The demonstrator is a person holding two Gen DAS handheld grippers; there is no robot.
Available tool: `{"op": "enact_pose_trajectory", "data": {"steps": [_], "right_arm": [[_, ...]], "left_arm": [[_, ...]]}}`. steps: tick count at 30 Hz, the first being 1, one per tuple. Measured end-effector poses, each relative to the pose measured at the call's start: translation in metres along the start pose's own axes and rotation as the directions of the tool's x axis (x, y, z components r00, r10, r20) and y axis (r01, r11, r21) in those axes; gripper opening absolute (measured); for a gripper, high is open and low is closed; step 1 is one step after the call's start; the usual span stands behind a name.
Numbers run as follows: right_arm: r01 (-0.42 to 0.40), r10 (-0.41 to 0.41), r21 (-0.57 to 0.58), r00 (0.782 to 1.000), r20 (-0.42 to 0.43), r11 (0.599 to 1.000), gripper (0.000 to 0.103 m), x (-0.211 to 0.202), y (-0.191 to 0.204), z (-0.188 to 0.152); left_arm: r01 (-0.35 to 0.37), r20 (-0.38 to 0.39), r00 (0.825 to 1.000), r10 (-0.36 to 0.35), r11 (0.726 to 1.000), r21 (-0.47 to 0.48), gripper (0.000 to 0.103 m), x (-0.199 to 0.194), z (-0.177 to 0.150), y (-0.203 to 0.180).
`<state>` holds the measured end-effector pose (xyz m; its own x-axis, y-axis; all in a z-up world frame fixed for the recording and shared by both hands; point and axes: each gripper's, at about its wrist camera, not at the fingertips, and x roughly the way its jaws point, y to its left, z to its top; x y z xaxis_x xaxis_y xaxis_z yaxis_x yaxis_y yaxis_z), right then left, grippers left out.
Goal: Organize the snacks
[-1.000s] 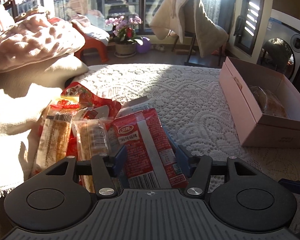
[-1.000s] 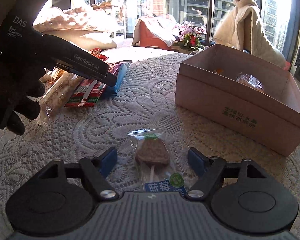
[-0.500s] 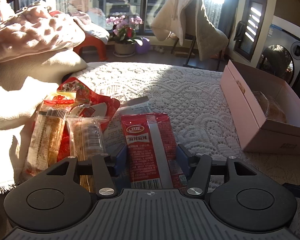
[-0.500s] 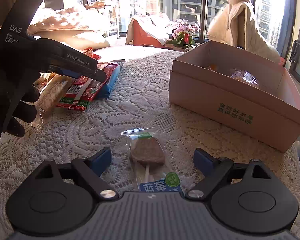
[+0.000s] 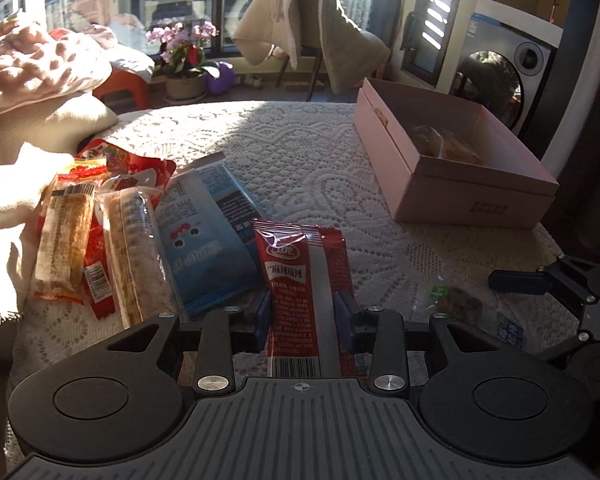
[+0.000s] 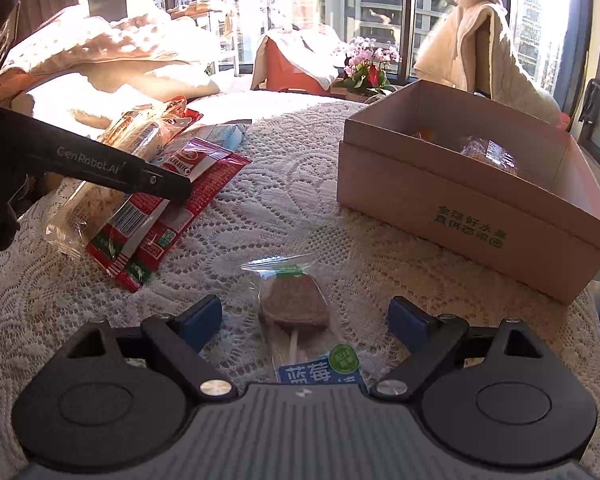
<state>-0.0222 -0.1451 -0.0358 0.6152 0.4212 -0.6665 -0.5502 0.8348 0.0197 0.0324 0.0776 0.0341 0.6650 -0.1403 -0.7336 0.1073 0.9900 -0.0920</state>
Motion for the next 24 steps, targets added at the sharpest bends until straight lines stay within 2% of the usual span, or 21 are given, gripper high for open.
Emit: {"op": "enact_pose_trajectory", "data": {"steps": [4, 6, 11, 14, 20, 21, 23, 24], "right_arm": [[0.003, -0.003, -0.007, 1.000, -0.011, 1.000, 0.091, -0.006, -0.001, -0.003], [0.007, -0.007, -0.012, 1.000, -0.010, 1.000, 0.091, -0.007, -0.002, -0.005], [0.020, -0.020, -0.003, 1.000, -0.009, 1.000, 0.091, -0.005, -0.002, -0.006], [0.014, -0.014, 0.004, 1.000, -0.007, 1.000, 0.091, -0.005, -0.004, -0.006], [0.011, -0.011, 0.034, 1.000, 0.001, 0.999, 0.091, -0.006, -0.010, -0.005], [0.022, -0.022, 0.048, 1.000, 0.004, 0.999, 0.089, -0.006, -0.012, -0.005], [0.045, -0.046, 0.064, 0.999, 0.012, 0.997, 0.078, -0.008, -0.017, -0.004], [0.071, -0.072, 0.059, 0.997, 0.016, 0.996, 0.062, -0.009, -0.019, -0.003]], "left_arm": [[0.080, -0.064, 0.995, -0.077, 0.996, 0.049, 0.040, -0.006, -0.015, -0.014], [0.107, -0.092, 0.991, -0.100, 0.992, 0.070, 0.045, -0.002, -0.019, -0.023], [0.081, -0.078, 0.994, -0.072, 0.990, 0.114, 0.045, -0.002, -0.022, -0.036], [0.093, -0.098, 0.992, -0.082, 0.990, 0.108, 0.045, -0.004, -0.023, -0.036], [0.107, -0.119, 0.989, -0.089, 0.981, 0.161, 0.046, -0.010, -0.028, -0.046], [0.106, -0.119, 0.989, -0.088, 0.981, 0.162, 0.046, -0.010, -0.028, -0.046], [0.104, -0.119, 0.989, -0.085, 0.981, 0.162, 0.048, -0.010, -0.028, -0.046], [0.101, -0.118, 0.990, -0.083, 0.981, 0.162, 0.049, -0.009, -0.029, -0.046]]}}
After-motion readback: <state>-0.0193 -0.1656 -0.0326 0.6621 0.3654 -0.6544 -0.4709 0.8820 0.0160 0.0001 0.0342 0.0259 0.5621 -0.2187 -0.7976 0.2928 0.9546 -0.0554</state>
